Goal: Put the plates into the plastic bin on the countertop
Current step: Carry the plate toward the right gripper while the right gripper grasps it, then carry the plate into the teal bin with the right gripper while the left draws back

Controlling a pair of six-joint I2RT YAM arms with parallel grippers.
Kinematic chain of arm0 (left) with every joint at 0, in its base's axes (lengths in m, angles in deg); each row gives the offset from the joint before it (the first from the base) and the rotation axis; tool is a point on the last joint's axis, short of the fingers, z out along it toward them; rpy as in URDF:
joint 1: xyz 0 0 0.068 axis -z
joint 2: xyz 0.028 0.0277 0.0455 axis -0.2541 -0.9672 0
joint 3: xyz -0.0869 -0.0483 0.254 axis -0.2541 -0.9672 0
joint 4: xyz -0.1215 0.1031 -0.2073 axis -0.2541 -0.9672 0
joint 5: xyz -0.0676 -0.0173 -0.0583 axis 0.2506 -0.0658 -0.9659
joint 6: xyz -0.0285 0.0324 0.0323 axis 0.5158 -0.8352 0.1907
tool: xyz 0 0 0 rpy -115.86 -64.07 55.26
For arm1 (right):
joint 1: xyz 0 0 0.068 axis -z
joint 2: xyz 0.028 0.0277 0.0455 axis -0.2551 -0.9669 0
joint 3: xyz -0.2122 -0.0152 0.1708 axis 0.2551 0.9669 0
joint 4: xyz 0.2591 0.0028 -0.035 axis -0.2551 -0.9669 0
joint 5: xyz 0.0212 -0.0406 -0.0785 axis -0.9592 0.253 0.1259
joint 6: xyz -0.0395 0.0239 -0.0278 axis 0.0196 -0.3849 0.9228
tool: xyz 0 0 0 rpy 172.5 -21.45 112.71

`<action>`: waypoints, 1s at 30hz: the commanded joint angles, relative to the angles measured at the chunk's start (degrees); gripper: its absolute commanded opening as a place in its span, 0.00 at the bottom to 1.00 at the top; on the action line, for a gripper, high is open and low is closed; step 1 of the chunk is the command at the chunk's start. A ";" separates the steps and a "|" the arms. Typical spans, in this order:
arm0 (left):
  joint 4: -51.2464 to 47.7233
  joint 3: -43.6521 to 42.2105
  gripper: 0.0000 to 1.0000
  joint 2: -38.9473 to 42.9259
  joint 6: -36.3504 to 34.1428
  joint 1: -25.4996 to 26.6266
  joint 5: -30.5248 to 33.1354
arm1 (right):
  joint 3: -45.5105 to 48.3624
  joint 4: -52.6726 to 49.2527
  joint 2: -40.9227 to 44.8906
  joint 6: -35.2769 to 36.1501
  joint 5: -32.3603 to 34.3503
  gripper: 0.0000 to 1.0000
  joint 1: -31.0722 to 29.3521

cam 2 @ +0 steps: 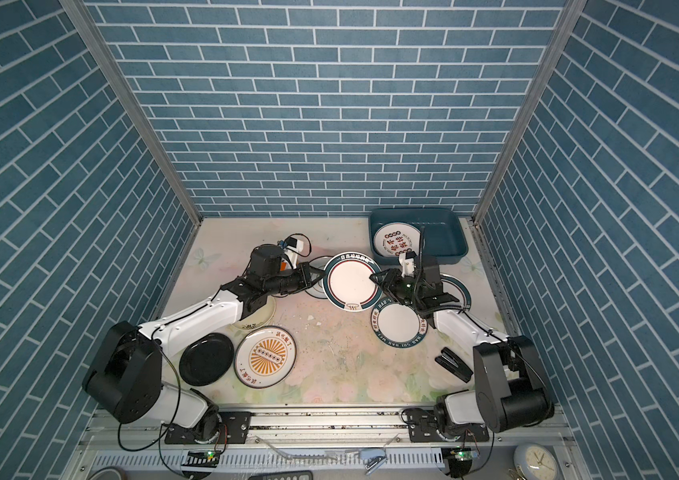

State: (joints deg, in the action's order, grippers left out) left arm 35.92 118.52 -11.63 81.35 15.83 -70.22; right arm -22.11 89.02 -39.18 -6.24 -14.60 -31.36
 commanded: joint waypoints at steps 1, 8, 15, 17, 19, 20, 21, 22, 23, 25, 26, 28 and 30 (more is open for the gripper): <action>6.06 -1.05 0.00 -0.51 2.18 -0.90 -2.50 | 0.20 2.41 -0.03 -1.79 -0.45 0.23 -0.30; 6.62 -3.09 0.56 0.45 2.39 -1.61 -1.91 | 0.67 1.03 0.97 -1.84 0.85 0.00 -0.29; 4.33 -5.45 0.93 4.58 0.39 -2.26 1.92 | -0.28 -0.84 1.60 -1.25 1.03 0.00 -0.30; 3.29 -5.90 0.98 5.77 -0.41 -2.63 2.59 | -1.04 -1.66 1.46 -0.83 1.08 0.00 -0.30; 2.71 -6.54 1.00 6.96 -1.08 -2.86 3.11 | -1.64 -2.29 1.35 -0.69 1.15 0.00 -0.30; 3.04 -7.00 1.00 7.69 -1.46 -3.03 3.07 | -2.02 -2.60 1.33 -0.48 1.15 0.00 -0.29; 3.90 -7.67 1.00 8.57 -1.96 -3.19 2.94 | -2.49 -3.24 1.24 -0.07 1.10 0.00 -0.23; 4.70 -8.33 1.00 9.35 -2.27 -3.25 2.94 | -3.09 -4.07 1.17 0.53 1.08 0.00 -0.30; 5.46 -9.05 1.00 10.45 -2.58 -3.34 3.24 | -3.92 -5.42 1.25 1.43 1.02 0.00 -0.30; 5.34 -10.07 1.00 12.21 -3.36 -3.54 4.32 | -5.41 -8.66 1.50 3.16 1.47 0.00 -0.21; 4.88 -10.40 1.00 13.27 -4.09 -3.54 4.89 | -6.30 -10.51 1.73 4.20 1.97 0.00 -0.21; 3.30 -10.65 1.00 14.77 -5.60 -3.67 5.97 | -8.01 -13.99 2.05 6.09 3.21 0.00 -0.12; 1.17 -10.86 1.00 16.57 -7.02 -3.97 7.22 | -9.77 -17.00 2.14 7.65 4.52 0.00 0.21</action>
State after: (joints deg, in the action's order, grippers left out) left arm 39.37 108.23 2.58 77.84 12.46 -65.46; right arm -28.89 76.94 -38.85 -2.40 -11.82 -31.55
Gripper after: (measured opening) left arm 0.996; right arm 0.076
